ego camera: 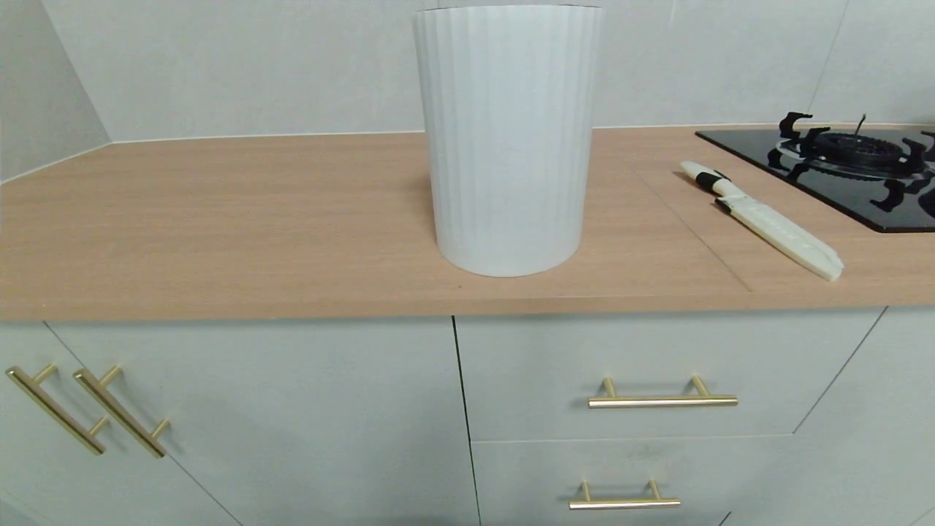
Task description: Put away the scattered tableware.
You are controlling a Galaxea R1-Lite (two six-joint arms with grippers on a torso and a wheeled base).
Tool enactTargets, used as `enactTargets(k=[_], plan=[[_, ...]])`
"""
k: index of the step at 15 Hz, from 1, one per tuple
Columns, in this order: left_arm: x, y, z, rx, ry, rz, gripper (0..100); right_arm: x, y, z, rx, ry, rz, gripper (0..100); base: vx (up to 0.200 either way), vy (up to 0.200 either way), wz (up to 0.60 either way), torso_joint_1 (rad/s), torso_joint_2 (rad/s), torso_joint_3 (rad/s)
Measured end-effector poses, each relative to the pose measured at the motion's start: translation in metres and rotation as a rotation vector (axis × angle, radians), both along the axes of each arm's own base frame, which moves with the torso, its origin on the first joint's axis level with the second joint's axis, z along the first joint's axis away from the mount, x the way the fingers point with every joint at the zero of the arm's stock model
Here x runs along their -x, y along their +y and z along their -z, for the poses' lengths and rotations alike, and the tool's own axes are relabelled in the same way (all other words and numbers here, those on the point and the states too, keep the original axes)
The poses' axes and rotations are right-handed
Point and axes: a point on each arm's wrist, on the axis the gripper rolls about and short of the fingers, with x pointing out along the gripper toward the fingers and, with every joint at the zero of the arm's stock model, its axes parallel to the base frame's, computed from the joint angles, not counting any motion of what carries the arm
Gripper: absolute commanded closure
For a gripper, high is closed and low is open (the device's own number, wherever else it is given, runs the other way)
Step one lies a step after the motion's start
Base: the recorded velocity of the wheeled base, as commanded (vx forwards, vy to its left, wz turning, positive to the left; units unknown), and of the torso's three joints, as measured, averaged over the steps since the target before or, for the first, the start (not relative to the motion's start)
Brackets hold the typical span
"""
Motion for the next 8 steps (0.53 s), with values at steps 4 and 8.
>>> enactTargets(k=[4,8], plan=[[0.0,0.0,0.0,0.0,0.0,0.0,0,0.0,0.0,0.0,0.0,0.0,0.0,0,0.0,0.0,0.0,0.134,-0.52,-0.295],[0.0,0.0,0.0,0.0,0.0,0.0,0,0.0,0.0,0.0,0.0,0.0,0.0,0,0.0,0.0,0.0,0.172,-0.46,-0.297]])
